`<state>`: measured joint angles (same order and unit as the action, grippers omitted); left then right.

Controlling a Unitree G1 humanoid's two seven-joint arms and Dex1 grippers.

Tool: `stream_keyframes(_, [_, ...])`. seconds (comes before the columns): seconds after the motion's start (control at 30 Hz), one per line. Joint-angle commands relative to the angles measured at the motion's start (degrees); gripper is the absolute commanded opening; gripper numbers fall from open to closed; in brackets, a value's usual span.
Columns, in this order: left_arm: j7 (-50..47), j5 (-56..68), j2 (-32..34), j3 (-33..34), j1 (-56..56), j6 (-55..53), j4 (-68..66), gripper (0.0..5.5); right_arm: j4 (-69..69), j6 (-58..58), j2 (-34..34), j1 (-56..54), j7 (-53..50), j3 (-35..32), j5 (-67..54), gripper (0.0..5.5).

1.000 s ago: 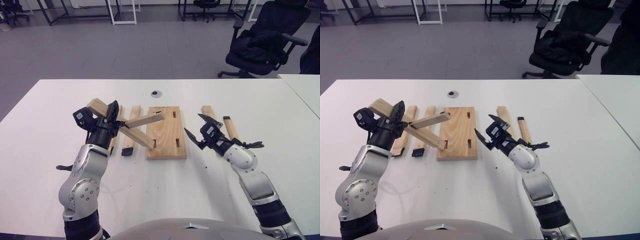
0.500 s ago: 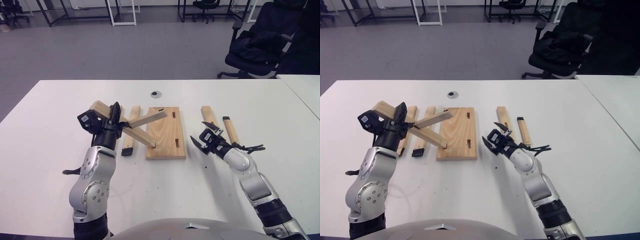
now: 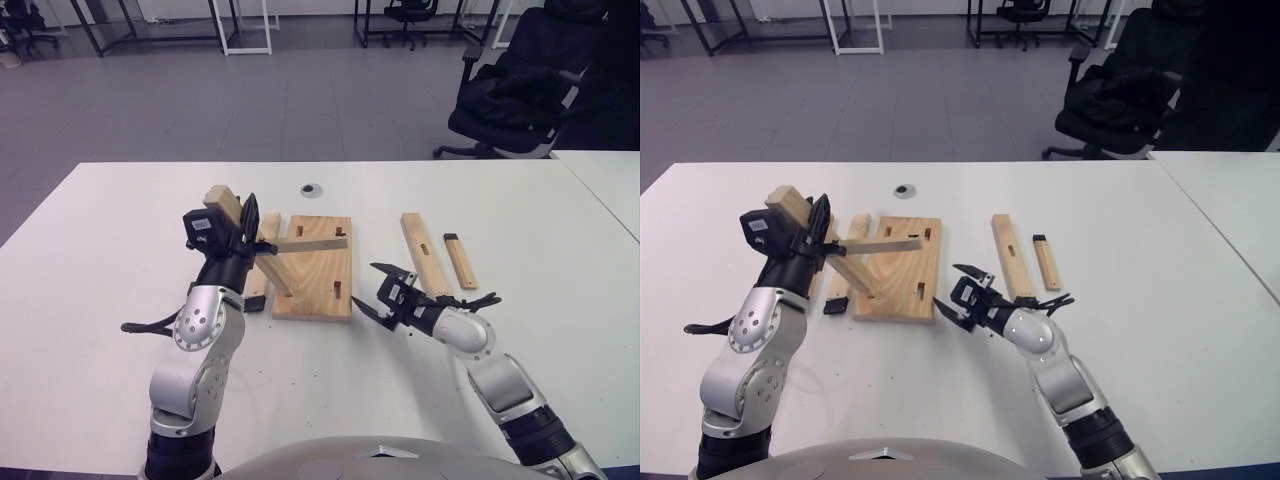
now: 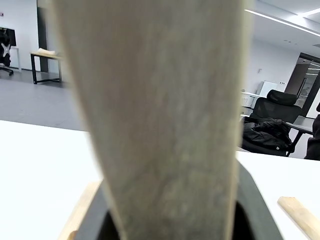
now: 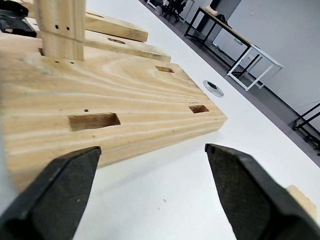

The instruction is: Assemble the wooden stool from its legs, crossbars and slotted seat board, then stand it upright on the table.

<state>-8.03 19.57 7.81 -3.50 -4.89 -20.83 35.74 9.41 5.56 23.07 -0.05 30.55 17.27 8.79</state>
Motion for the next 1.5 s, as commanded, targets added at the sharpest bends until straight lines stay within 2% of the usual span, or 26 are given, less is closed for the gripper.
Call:
stream_keyframes(0.03, [0.8, -4.2, 2.22, -1.28, -9.17, -4.21, -3.56, 1.01, -2.43, -1.31, 0.18, -2.6, -0.28, -1.16, 0.0, 3.88])
stream_keyframes(0.37, [2.5, -9.93, 0.36, -4.76, -4.68, 0.37, -10.08, 1.01, -10.15, -3.29, 0.37, -7.32, -4.31, -3.87, 2.35, 3.88])
stream_keyframes(0.73, [2.59, -12.99, -3.86, -4.05, 6.0, 6.35, -17.2, 1.01, -15.48, -5.35, -0.32, -10.9, -8.4, -5.64, 3.39, 3.88])
stream_keyframes(0.9, [6.71, -12.15, -2.81, -2.5, 13.98, 7.69, -20.02, 1.01, -18.0, -5.09, -2.05, -13.52, -12.11, -7.02, 4.19, 3.88])
stream_keyframes(1.3, [6.6, -13.05, -5.86, -3.64, 9.85, 5.41, -18.38, 1.01, -16.18, -2.66, -0.73, -10.97, -11.41, -7.02, 5.5, 3.88])
stream_keyframes(1.37, [6.35, -13.88, -5.81, -3.55, 9.89, 6.21, -16.94, 1.62, -16.76, -1.43, -0.68, -11.83, -12.04, -7.74, 5.68, 3.88])
stream_keyframes(1.5, [7.25, -14.34, -6.27, -3.4, 10.29, 7.31, -13.42, 2.27, -16.84, -0.25, -0.59, -12.26, -12.66, -8.64, 5.46, 3.88])
